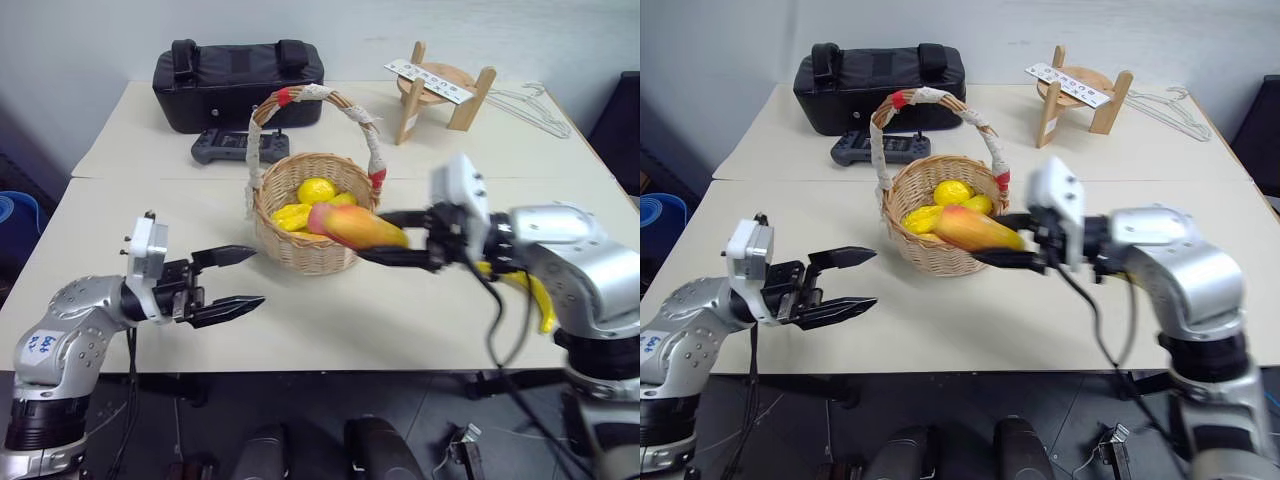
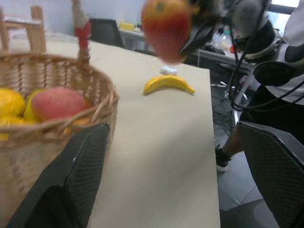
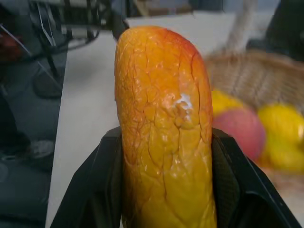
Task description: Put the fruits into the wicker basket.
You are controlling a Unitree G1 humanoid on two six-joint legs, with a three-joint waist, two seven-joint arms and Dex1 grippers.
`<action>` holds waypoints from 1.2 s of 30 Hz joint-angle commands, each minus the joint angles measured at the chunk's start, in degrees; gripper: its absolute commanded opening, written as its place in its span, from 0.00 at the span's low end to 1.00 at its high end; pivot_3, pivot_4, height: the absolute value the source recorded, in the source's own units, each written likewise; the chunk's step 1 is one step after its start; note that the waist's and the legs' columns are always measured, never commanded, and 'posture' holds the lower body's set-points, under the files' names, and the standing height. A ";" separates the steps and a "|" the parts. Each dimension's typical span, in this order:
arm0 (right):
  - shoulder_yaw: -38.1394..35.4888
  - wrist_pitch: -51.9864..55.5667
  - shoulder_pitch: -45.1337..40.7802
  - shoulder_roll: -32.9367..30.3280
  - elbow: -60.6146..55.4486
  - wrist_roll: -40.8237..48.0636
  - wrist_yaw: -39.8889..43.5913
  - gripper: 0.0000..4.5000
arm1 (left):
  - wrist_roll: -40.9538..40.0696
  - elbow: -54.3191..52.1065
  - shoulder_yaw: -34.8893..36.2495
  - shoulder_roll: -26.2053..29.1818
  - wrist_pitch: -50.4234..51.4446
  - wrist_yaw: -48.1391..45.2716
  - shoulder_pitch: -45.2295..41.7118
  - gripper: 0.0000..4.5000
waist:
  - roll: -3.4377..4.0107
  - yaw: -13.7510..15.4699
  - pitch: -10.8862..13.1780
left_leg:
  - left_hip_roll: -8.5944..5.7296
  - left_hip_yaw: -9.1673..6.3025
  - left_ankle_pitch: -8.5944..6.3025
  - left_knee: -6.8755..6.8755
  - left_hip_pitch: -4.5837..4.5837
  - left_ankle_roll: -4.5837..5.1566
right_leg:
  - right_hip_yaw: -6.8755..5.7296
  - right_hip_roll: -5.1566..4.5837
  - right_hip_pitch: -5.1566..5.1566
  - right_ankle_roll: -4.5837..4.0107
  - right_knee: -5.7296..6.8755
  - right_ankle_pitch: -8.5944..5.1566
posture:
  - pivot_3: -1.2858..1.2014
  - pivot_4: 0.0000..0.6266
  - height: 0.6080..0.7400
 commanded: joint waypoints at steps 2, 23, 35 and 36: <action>3.66 0.67 -6.15 6.37 4.42 -6.64 -12.65 0.41 | -1.99 -0.63 3.77 0.14 0.54 2.31 0.40 1.00 | 0.00 0.69 0.00 | -0.08 0.00 0.03 0.02 -0.09 -0.05 | 0.00 -0.10 -0.09 0.00 0.03 0.00 | 0.52 0.24 1.00; -5.44 -11.75 12.54 -1.08 -6.56 -1.10 -2.27 1.00 | -2.21 -3.35 -1.43 -2.44 0.52 2.49 -4.38 1.00 | -0.08 1.53 -0.05 | -0.23 0.04 0.09 0.22 -0.99 0.24 | -0.30 -0.31 -0.76 0.16 0.30 0.09 | 0.52 0.24 1.00; -42.75 -40.34 64.13 4.48 -4.16 -3.79 -5.12 1.00 | 7.59 2.80 -12.23 -4.35 -9.28 -5.52 -10.60 1.00 | -0.11 2.21 -0.07 | -0.24 0.21 0.07 0.10 -0.30 0.36 | -0.12 -0.21 -0.25 0.18 0.18 0.10 | 0.52 0.24 1.00; -45.44 -44.08 67.11 5.33 -0.66 -4.12 -4.17 1.00 | 8.27 3.77 -12.88 -4.66 -10.05 -6.22 -11.26 1.00 | -0.11 2.15 -0.07 | -0.22 0.21 0.00 -0.02 0.12 0.40 | -0.15 -0.20 0.24 0.15 -0.06 0.08 | 0.52 0.24 1.00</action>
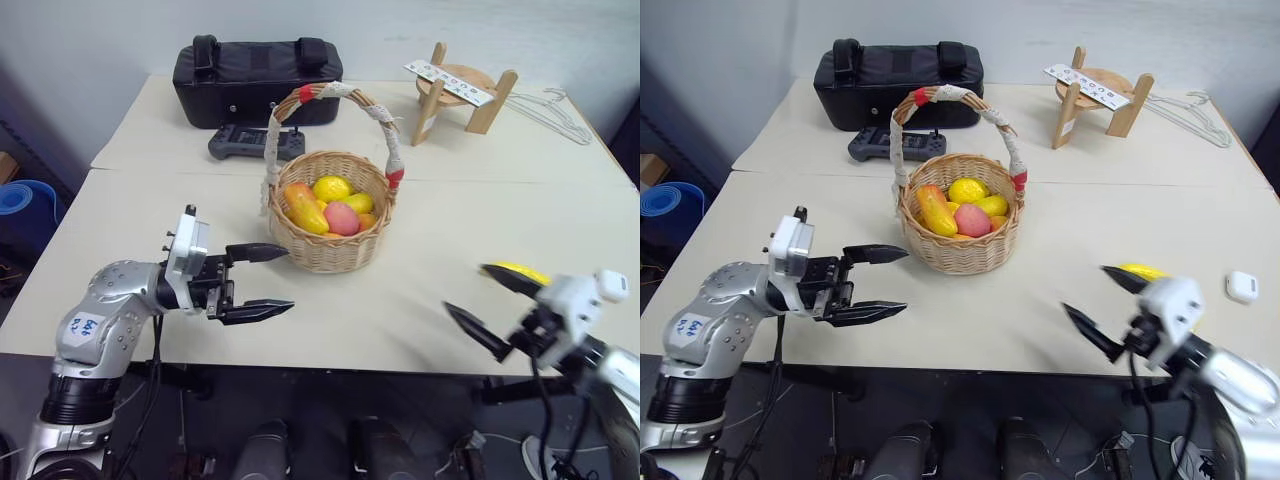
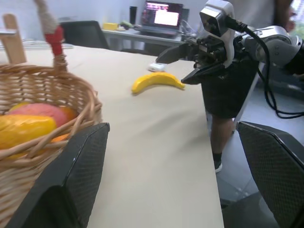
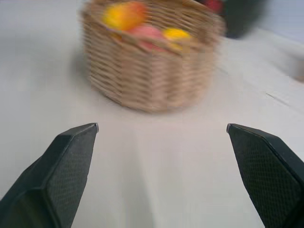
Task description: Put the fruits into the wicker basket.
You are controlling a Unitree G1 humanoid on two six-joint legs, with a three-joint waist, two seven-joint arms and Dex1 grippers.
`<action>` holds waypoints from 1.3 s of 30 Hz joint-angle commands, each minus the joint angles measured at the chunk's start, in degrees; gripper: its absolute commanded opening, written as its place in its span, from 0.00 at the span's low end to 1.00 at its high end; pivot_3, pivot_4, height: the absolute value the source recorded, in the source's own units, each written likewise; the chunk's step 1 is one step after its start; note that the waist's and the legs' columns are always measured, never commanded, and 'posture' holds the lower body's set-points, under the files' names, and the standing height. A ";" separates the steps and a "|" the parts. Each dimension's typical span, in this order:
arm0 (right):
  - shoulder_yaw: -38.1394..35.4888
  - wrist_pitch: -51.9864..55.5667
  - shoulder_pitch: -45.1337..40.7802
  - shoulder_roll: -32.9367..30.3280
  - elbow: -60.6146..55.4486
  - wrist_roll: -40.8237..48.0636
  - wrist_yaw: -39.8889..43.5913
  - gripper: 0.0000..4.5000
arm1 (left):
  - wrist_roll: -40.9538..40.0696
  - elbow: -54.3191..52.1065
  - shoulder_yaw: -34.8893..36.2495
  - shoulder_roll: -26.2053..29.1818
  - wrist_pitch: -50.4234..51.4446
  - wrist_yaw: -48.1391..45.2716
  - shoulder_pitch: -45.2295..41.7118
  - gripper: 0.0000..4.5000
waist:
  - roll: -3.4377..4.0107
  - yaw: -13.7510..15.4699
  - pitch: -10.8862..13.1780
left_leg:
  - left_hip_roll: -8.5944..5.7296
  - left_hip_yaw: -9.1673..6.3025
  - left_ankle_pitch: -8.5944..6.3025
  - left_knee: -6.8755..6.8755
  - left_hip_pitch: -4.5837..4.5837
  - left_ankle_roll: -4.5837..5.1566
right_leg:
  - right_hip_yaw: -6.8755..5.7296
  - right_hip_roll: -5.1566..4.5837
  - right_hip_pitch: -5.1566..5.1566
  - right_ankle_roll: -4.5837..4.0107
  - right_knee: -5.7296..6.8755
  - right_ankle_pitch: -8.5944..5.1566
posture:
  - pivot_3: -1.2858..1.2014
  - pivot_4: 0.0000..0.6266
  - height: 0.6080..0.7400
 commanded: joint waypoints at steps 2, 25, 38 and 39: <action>-10.30 -13.58 7.54 2.51 9.35 0.27 1.70 1.00 | 1.96 2.13 -1.41 -0.55 -3.27 -2.56 -2.13 1.00 | 0.00 -0.04 0.00 | 0.01 0.01 -0.03 -0.06 0.09 0.04 | 0.03 -0.02 0.11 0.00 -0.11 0.00 | 0.52 0.24 1.00; -5.86 3.76 -2.88 -22.70 30.92 8.03 2.61 1.00 | 0.66 -0.81 -1.65 -1.39 -0.32 -2.12 -1.40 1.00 | 0.12 -1.13 -0.05 | 0.05 0.21 0.03 -0.82 0.78 -0.05 | 0.20 -0.08 0.47 -0.14 -0.38 -0.07 | 0.52 0.24 1.00; 11.45 20.31 -24.48 -32.16 44.79 1.49 5.38 0.64 | 0.44 -4.35 -0.07 -1.30 0.94 0.69 1.29 1.00 | 0.12 -0.02 -0.04 | 0.03 0.15 0.04 -0.64 0.66 0.01 | 0.12 -0.04 0.49 -0.03 -0.42 -0.02 | 0.52 0.24 1.00; 11.89 20.32 -25.86 -32.21 45.64 0.89 4.92 0.58 | 0.42 -4.51 0.00 -1.28 0.91 0.84 1.45 1.00 | 0.13 -0.02 -0.04 | 0.03 0.14 0.04 -0.64 0.65 0.01 | 0.11 -0.03 0.50 -0.03 -0.43 -0.02 | 0.52 0.24 1.00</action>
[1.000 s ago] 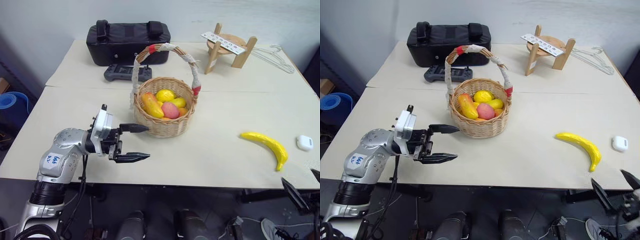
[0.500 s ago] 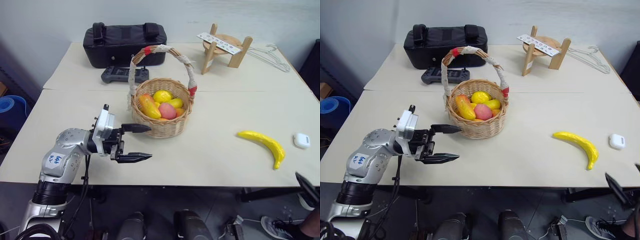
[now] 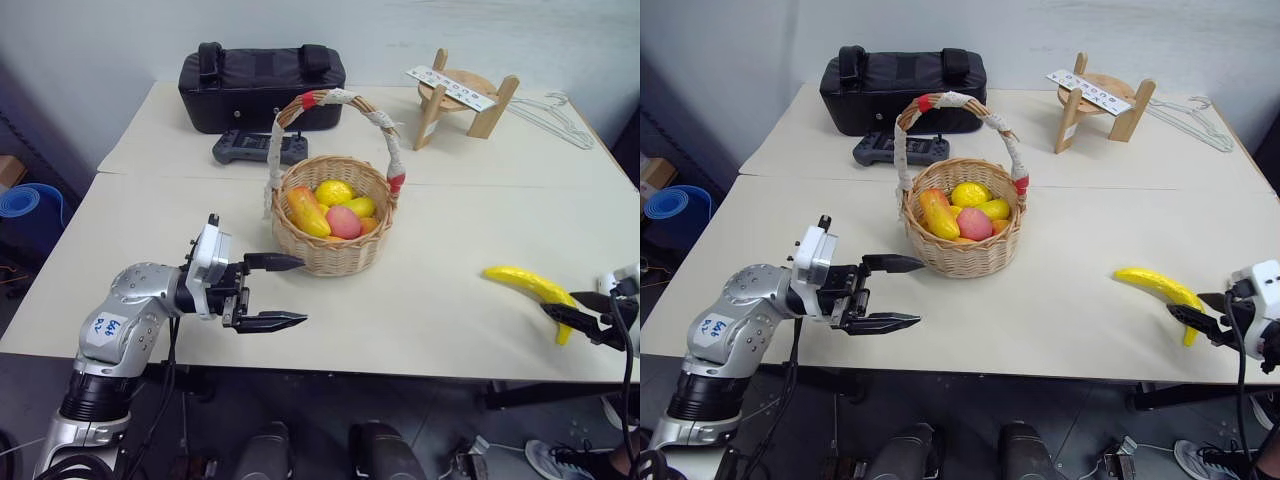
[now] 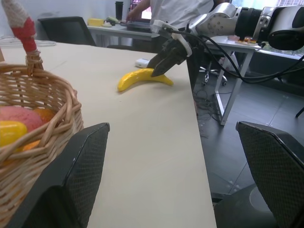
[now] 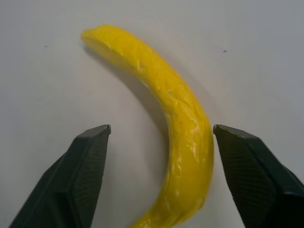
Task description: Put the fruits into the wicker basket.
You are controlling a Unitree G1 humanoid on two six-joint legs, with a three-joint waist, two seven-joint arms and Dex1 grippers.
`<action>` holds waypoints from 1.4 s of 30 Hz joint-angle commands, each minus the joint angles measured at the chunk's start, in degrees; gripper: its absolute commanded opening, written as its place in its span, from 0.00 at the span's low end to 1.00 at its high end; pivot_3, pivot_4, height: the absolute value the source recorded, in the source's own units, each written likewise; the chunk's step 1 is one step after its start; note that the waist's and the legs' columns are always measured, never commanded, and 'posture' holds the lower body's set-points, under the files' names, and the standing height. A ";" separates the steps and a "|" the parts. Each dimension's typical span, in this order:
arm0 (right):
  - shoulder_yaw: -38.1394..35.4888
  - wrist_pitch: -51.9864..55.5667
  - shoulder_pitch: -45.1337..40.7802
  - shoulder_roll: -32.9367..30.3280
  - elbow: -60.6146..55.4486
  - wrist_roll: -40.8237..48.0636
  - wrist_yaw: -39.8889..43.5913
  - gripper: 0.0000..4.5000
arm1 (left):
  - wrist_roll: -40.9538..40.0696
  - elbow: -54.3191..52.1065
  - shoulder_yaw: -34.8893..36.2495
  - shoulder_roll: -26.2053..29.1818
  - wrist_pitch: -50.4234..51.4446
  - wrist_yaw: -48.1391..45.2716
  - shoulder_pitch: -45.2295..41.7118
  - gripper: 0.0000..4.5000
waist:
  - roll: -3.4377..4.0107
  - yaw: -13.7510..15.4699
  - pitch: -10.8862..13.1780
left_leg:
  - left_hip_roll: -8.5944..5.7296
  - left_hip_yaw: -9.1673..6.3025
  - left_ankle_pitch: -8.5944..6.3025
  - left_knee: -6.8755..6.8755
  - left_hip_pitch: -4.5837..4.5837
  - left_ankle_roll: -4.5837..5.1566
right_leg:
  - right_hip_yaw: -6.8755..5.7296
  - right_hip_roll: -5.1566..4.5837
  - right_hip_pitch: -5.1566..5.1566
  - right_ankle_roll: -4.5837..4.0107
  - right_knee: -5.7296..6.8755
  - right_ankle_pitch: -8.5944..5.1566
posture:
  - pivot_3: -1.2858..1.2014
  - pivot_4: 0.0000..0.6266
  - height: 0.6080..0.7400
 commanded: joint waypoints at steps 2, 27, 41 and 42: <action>1.13 -0.63 -4.23 -1.92 2.56 -2.46 0.33 0.42 | -1.42 -3.01 1.67 0.35 -0.06 0.99 0.20 1.00 | 0.01 -0.02 0.00 | -0.01 0.03 0.00 0.01 -0.03 0.00 | 0.02 -0.01 -0.02 0.00 0.00 0.00 | 0.52 0.24 1.00; 19.34 29.59 -39.03 30.77 -36.87 20.31 -35.16 0.14 | -7.74 -2.20 19.03 3.12 3.06 11.71 7.01 1.00 | -0.21 -1.09 0.11 | 0.05 -0.33 0.18 -0.02 -0.78 -0.53 | -0.17 -0.03 -0.81 -0.05 0.05 -0.01 | 0.52 0.24 1.00; 21.54 22.05 -41.20 42.85 -34.35 6.71 -46.52 0.50 | -8.89 -8.87 19.79 0.80 2.80 16.57 13.18 1.00 | -0.24 -1.50 0.07 | -0.03 -0.29 0.12 0.76 -1.70 -0.14 | -0.16 -0.10 -1.66 -0.05 0.76 0.04 | 0.52 0.24 1.00; 21.53 22.20 -41.14 41.80 -35.15 8.42 -43.13 0.57 | -8.90 -8.69 19.66 0.82 2.77 16.63 12.80 1.00 | -0.24 -1.53 0.07 | -0.03 -0.30 0.13 0.74 -1.67 -0.14 | -0.16 -0.10 -1.66 -0.08 0.80 0.04 | 0.52 0.24 1.00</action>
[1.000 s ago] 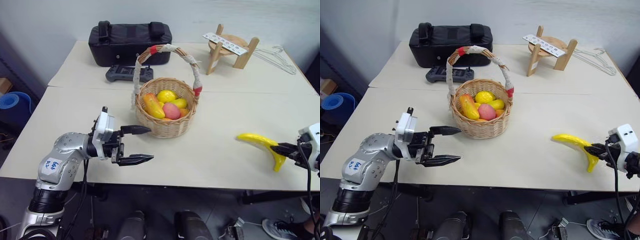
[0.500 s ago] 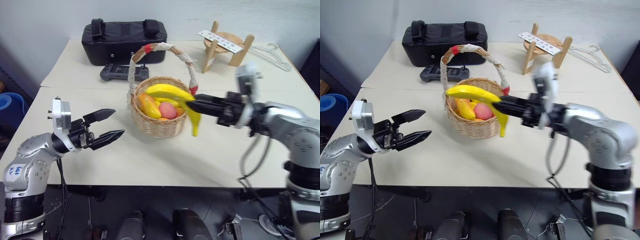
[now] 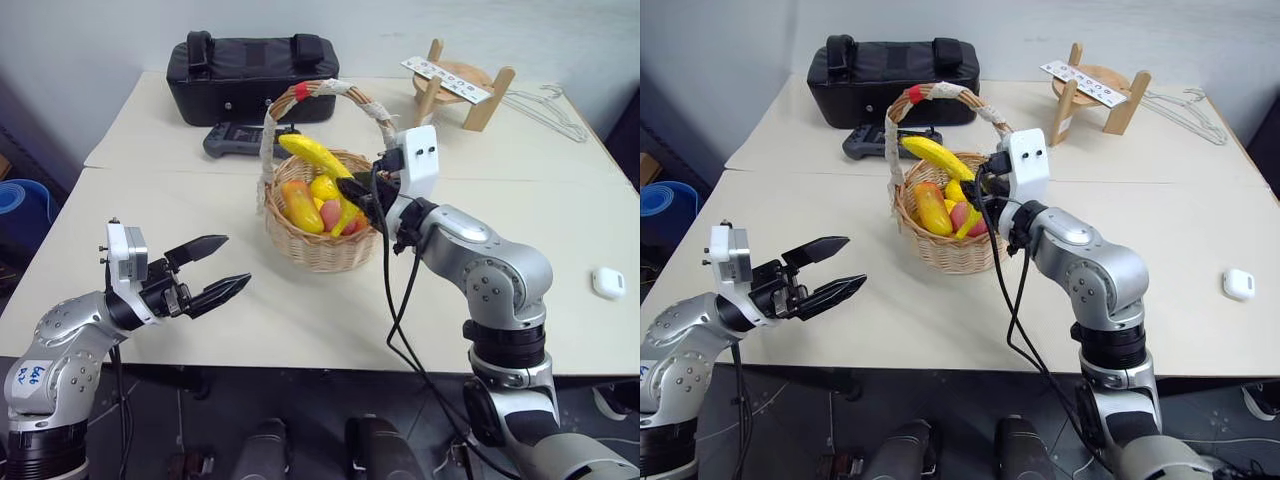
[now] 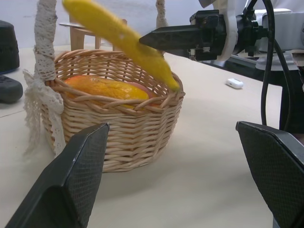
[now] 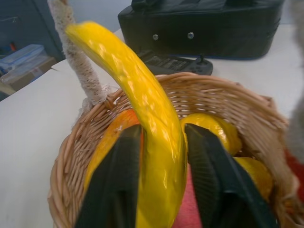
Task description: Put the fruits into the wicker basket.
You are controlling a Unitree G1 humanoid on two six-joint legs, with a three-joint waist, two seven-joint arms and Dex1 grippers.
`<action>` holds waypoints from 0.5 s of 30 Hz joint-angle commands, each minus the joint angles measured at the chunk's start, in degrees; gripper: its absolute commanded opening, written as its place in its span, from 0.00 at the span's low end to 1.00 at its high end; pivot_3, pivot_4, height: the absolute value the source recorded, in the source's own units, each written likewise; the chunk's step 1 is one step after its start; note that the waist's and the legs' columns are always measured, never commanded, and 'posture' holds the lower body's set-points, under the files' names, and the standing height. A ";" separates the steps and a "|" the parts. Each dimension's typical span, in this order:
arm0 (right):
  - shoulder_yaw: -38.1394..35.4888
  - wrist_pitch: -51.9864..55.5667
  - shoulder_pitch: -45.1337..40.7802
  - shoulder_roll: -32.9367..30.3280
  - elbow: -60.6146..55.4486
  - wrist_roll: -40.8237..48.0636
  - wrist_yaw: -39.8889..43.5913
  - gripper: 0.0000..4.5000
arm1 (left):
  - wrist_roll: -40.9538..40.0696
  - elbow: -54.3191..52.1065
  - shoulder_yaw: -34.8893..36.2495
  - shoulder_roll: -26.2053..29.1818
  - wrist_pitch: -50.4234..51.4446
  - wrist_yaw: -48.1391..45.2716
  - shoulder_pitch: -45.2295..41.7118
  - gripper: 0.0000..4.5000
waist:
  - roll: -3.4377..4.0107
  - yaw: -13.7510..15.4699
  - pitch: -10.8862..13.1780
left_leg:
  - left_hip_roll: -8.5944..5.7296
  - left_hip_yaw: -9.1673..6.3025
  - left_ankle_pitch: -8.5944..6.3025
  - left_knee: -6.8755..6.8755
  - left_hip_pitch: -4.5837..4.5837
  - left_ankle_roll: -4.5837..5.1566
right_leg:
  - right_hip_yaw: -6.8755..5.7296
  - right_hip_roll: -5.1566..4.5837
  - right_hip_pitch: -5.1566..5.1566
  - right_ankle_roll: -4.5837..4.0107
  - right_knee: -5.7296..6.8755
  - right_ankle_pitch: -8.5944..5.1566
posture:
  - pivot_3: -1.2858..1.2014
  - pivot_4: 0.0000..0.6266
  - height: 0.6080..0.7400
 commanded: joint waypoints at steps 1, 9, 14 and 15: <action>-1.05 -1.10 -1.23 -2.77 -2.75 3.47 8.29 0.65 | -1.47 -1.86 0.98 -0.08 -1.00 0.48 -0.90 1.00 | 0.00 -0.03 0.00 | 0.00 0.00 0.00 -0.01 0.01 0.00 | 0.00 0.00 -0.01 -0.01 0.02 0.00 | 0.52 0.24 1.00; -8.53 -3.18 9.58 -22.88 -11.17 16.83 37.90 1.00 | -3.63 -1.62 1.41 1.54 0.19 -1.01 -2.20 1.00 | -0.01 0.25 0.00 | 0.02 -0.04 -0.18 -0.02 -0.10 0.28 | -0.06 0.01 0.16 0.04 -0.17 0.02 | 0.52 0.24 1.00; -8.82 -15.03 9.37 -29.33 4.74 6.81 45.52 1.00 | -4.60 -0.58 2.06 3.81 0.74 -2.25 -3.25 1.00 | 0.00 -0.18 0.00 | 0.00 0.13 -0.23 0.08 -0.04 0.37 | 0.02 -0.04 0.27 0.20 -0.61 0.12 | 0.52 0.24 1.00; -7.96 -16.90 8.16 -29.71 7.84 5.35 47.15 1.00 | -4.56 -0.40 1.92 4.01 0.72 -2.33 -3.49 1.00 | 0.01 -0.34 0.01 | 0.00 0.16 -0.22 0.06 0.03 0.36 | 0.04 -0.03 0.27 0.18 -0.56 0.13 | 0.52 0.24 1.00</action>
